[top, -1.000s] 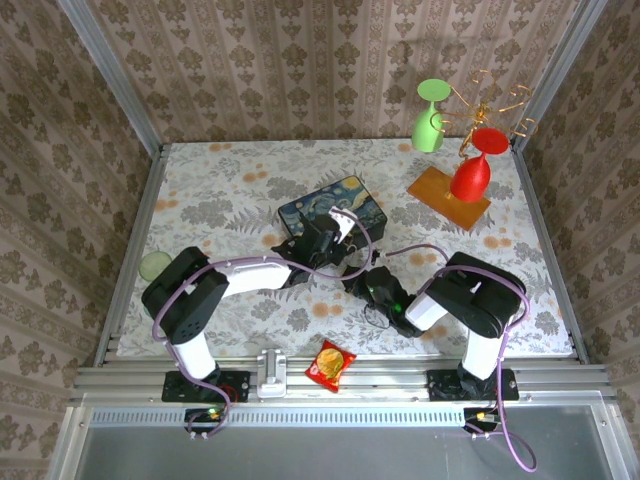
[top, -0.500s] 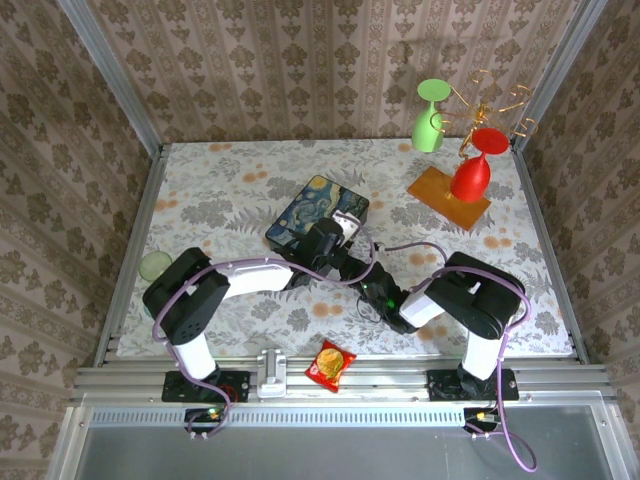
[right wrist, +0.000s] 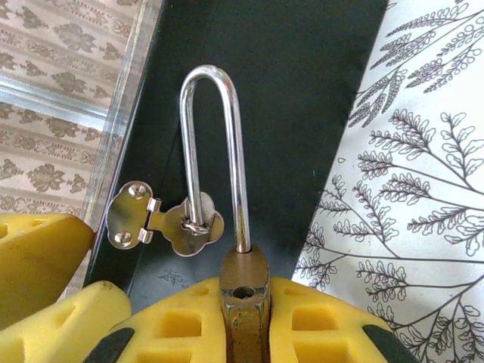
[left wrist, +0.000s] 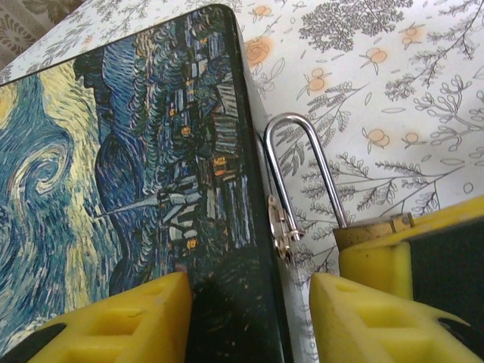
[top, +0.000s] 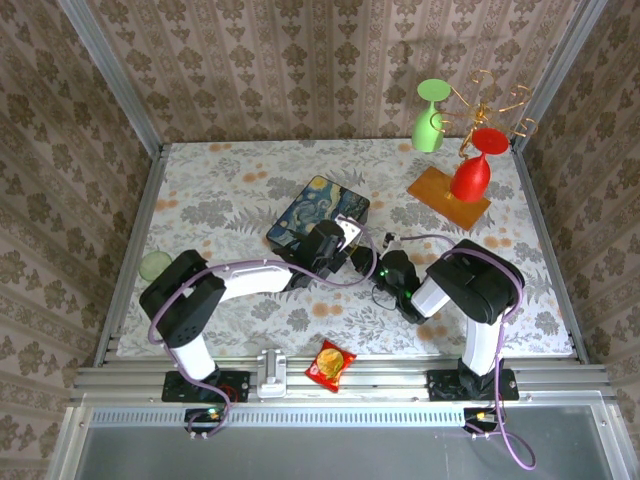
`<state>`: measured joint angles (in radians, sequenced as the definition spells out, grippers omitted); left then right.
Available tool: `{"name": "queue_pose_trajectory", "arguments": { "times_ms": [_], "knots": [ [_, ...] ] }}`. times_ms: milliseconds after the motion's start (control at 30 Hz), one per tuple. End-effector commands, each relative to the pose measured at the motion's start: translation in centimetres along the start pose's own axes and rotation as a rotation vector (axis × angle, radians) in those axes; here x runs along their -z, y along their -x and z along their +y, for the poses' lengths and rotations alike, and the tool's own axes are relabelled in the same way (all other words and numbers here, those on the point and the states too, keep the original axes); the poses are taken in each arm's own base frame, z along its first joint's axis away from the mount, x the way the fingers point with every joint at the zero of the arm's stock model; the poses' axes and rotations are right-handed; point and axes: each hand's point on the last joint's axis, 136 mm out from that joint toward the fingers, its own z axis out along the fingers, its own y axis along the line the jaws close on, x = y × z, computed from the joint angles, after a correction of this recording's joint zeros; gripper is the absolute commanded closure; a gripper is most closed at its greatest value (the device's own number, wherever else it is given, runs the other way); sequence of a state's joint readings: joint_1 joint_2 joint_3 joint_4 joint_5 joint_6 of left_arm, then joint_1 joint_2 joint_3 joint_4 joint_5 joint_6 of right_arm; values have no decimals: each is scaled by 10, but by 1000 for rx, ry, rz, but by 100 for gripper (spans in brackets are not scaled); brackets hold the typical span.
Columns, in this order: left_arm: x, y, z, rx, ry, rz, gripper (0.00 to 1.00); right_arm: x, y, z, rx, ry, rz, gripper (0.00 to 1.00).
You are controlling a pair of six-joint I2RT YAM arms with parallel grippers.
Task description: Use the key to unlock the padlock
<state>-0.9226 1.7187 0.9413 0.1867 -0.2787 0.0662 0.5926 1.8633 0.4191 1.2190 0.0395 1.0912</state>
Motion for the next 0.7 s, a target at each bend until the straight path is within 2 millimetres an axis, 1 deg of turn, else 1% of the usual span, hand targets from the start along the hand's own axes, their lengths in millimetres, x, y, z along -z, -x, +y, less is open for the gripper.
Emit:
{"name": "queue_pose_trajectory", "arguments": {
  "times_ms": [0, 33, 100, 200, 233, 300, 400, 467, 533, 600, 667],
  "knots": [
    [13, -113, -4, -125, -23, 404, 53, 10, 18, -5, 54, -39, -39, 99],
    [16, -113, -3, -142, -15, 420, 51, 10, 18, -5, 70, -54, -29, 99],
    [22, -115, 1, -179, 6, 465, 44, 10, 19, 3, 100, -43, -24, 99],
    [32, -123, 8, -217, 42, 559, 37, 9, 26, 13, 103, -22, -45, 99],
    [35, -128, 8, -219, 38, 590, 36, 8, 28, 17, 90, -16, -51, 99],
    [37, -125, 7, -245, 53, 585, 37, 6, 29, 20, 73, -3, -61, 99],
    [39, -114, 9, -242, 88, 598, 38, 4, 27, 22, 65, 5, -45, 99],
    [41, -100, 7, -205, 76, 590, 37, 9, 24, 15, 53, -24, -21, 99],
    [43, -90, 2, -159, 56, 590, 35, 19, 20, 7, 37, -55, 31, 99],
    [45, -91, -4, -151, 62, 619, 27, 31, 11, 0, 41, -86, 122, 99],
    [47, -103, -6, -163, 97, 667, 27, 46, 1, -3, 60, -98, 219, 98]
  ]
}}
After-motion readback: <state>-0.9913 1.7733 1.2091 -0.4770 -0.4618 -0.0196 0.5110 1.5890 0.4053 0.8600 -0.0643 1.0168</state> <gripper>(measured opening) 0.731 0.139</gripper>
